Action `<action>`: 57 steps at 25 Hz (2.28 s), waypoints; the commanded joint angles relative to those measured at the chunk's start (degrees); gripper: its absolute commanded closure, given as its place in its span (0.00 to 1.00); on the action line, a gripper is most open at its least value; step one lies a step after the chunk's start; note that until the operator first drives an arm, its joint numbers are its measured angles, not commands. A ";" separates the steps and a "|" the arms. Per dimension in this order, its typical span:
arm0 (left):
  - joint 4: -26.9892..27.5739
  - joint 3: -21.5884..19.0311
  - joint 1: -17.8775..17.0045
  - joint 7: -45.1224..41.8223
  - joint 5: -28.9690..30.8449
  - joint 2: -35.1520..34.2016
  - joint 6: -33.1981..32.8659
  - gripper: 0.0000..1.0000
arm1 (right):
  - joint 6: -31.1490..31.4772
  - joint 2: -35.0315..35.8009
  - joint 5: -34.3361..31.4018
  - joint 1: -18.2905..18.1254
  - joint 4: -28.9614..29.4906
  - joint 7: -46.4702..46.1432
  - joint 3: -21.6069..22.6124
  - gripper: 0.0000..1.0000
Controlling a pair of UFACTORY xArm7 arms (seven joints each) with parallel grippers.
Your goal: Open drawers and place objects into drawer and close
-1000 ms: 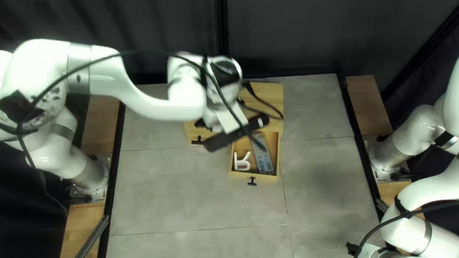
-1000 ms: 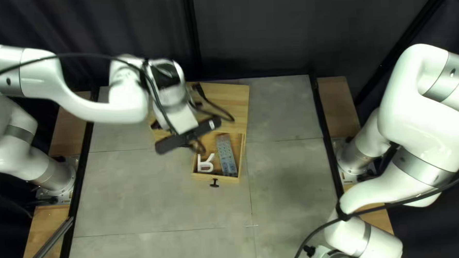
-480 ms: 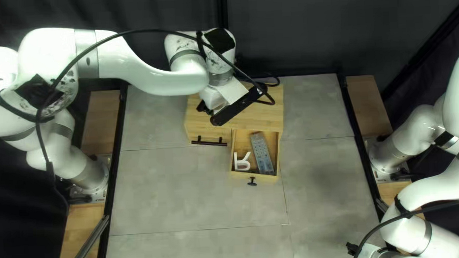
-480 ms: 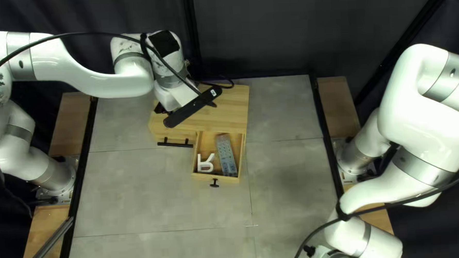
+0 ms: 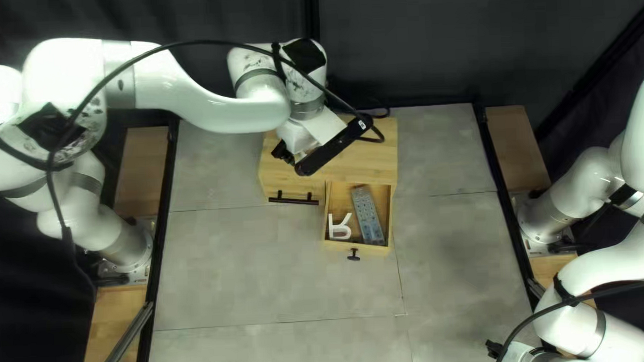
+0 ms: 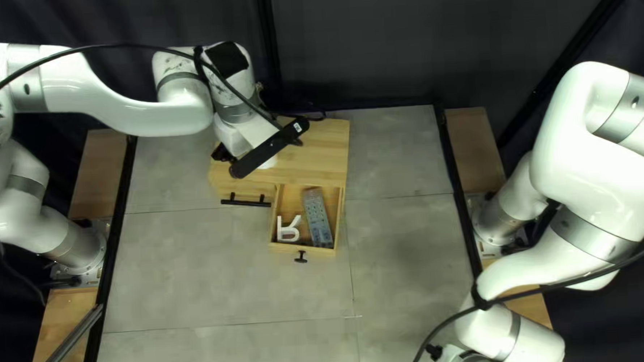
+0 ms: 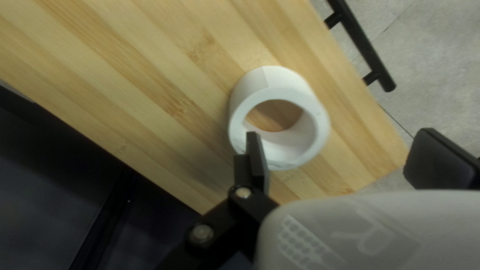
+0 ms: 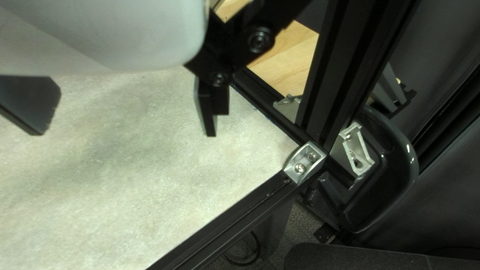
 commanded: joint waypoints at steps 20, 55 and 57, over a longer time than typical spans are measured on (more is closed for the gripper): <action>-16.39 -21.54 -18.48 -17.14 -3.89 -1.00 -13.75 0.00 | 0.00 0.00 0.00 0.00 0.00 0.00 0.00 0.00; -19.93 -23.55 -20.29 -18.97 -9.26 2.15 -22.96 0.00 | 11.65 -13.50 -11.12 -6.72 -0.69 -29.67 -8.32 0.00; -19.93 -23.55 -20.29 -18.97 -9.26 2.15 -22.96 0.00 | 13.24 -13.89 -12.42 -7.74 0.38 -33.77 -9.74 0.00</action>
